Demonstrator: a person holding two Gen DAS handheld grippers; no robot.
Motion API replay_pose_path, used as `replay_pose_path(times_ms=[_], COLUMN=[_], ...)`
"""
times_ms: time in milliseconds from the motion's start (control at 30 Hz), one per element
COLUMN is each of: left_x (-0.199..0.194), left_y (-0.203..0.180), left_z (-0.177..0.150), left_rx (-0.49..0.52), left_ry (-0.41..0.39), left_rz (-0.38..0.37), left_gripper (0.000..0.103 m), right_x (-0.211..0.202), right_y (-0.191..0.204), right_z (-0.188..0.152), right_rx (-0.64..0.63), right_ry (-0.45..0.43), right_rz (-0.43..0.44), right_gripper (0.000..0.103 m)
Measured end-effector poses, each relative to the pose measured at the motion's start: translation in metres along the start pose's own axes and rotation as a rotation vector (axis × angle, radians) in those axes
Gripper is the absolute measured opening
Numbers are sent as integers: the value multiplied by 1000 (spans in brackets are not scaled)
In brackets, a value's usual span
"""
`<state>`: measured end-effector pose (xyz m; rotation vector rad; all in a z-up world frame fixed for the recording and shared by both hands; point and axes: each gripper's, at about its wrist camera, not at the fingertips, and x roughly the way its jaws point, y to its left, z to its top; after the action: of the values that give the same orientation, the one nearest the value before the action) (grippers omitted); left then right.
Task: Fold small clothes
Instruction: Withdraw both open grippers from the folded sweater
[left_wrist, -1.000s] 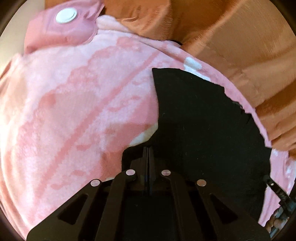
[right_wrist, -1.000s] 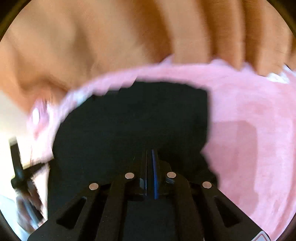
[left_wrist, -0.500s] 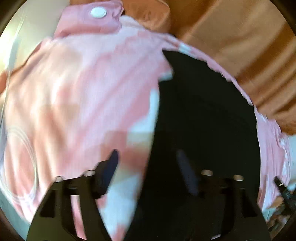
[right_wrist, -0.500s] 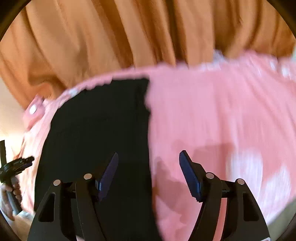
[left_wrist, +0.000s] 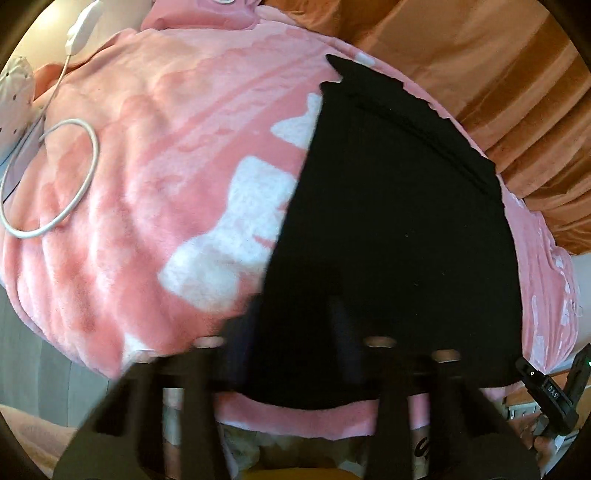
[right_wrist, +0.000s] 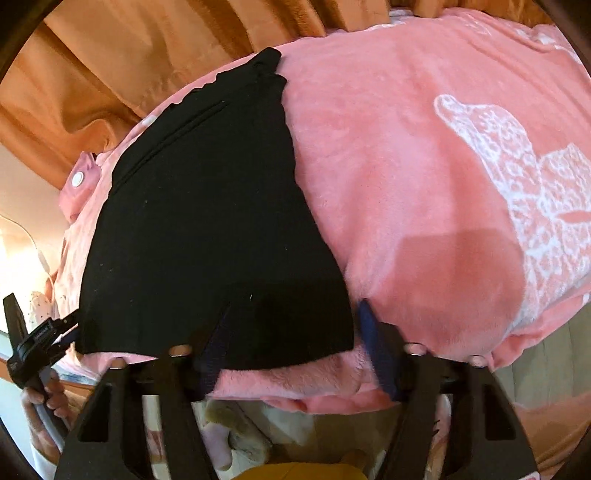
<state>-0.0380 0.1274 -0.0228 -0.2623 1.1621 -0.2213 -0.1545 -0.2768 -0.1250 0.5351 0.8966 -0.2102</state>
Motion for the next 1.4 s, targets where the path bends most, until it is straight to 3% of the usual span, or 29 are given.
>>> replay_pose_path(times_ms=[33, 100, 133, 167, 267, 367, 467, 600, 633, 700, 733, 767, 800, 867, 1033, 1167, 1267, 1333, 1400], left_x=[-1, -4, -10, -19, -24, -11, -3, -4, -4, -2, 0, 2, 0, -17, -66, -69, -57, -48, -38], left_y=[6, 11, 10, 8, 11, 15, 22, 22, 20, 11, 6, 2, 2, 3, 16, 24, 17, 13, 12], left_z=[2, 4, 4, 2, -2, -7, -10, -9, -9, -8, -7, -7, -7, -9, -23, -38, -33, -31, -30], left_rx=[-33, -76, -68, -45, -54, -73, -122, -151, -152, -105, -73, -51, -58, -54, -25, -20, -25, -36, -43], left_ry=[17, 24, 5, -21, -26, 10, 25, 10, 5, 3, 16, 52, 57, 26, -28, -16, -22, -12, 2], left_rz=[-47, -93, -88, -80, -91, -71, -111, -175, -178, -155, -151, -169, -177, -188, -213, -191, -181, -165, -137], left_gripper=[4, 4, 4, 4, 5, 8, 16, 43, 45, 39, 3, 3, 3, 2, 2, 1, 1, 1, 2], right_x=[0, -9, -14, -21, -34, -25, -10, -5, -4, -2, -1, 0, -1, -18, -94, -122, -98, -80, -55], right_y=[-1, -15, -23, -29, -27, -28, -28, -25, -22, -16, -12, -9, -9, -9, -20, -42, -42, -38, -27], right_z=[0, 3, 4, 6, 8, 7, 3, -4, -3, -4, -5, -5, -4, -3, -4, -10, -5, -1, 5], right_rx=[7, 57, 100, 123, 87, 89, 92, 84, 76, 55, 39, 28, 38, 57, 16, -4, 7, 11, -12], right_ry=[-4, -19, -26, -41, -75, -37, 7, 25, 23, 15, 11, 16, 25, -35, -184, -180, -96, -72, -38], right_rz=[-13, 36, 115, 136, 129, 123, 112, 113, 120, 116, 109, 128, 157, 196, 158, 114, 56, 98, 77], right_gripper=[28, 5, 5, 5, 6, 12, 20, 39, 45, 45, 24, 1, 1, 1, 1, 1, 22, 43, 44])
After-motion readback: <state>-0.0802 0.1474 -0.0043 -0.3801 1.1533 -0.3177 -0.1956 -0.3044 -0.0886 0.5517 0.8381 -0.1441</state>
